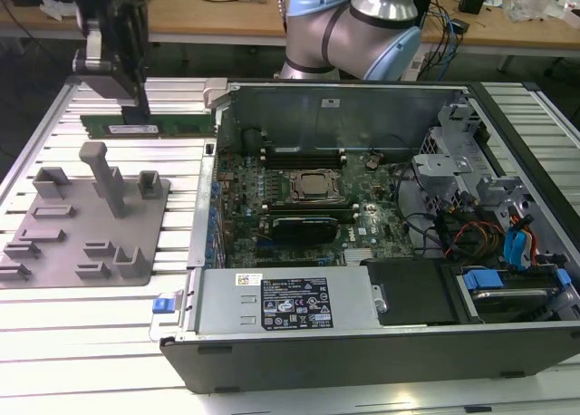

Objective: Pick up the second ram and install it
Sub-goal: 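Pick up the second ram and move it above second insertion slot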

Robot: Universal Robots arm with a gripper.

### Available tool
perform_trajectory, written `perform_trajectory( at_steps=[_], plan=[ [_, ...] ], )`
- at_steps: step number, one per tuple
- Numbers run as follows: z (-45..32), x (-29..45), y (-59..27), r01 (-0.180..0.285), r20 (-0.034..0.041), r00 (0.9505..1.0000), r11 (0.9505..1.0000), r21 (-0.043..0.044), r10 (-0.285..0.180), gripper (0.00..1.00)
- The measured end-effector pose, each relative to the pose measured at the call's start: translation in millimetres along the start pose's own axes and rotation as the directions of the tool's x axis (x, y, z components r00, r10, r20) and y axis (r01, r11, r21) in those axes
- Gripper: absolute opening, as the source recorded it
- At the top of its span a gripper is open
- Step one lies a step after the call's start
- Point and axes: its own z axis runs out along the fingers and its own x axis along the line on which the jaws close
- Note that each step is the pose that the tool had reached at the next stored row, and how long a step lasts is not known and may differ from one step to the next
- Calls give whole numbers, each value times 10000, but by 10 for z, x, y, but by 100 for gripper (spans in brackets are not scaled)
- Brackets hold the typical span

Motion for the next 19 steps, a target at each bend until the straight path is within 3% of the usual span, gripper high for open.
perform_trajectory(
  at_steps=[5,10,13,16,19],
  plan=[
    [-7,2,-272,0,0,10000,10000,0,0,9],
    [-15,4,-609,-1,0,10000,10000,0,1,9],
    [-16,5,-744,0,1,10000,10000,0,0,9],
    [-21,6,-1021,1,0,10000,10000,0,-1,9],
    [-23,8,-1210,0,1,10000,10000,1,0,9]
  ],
)
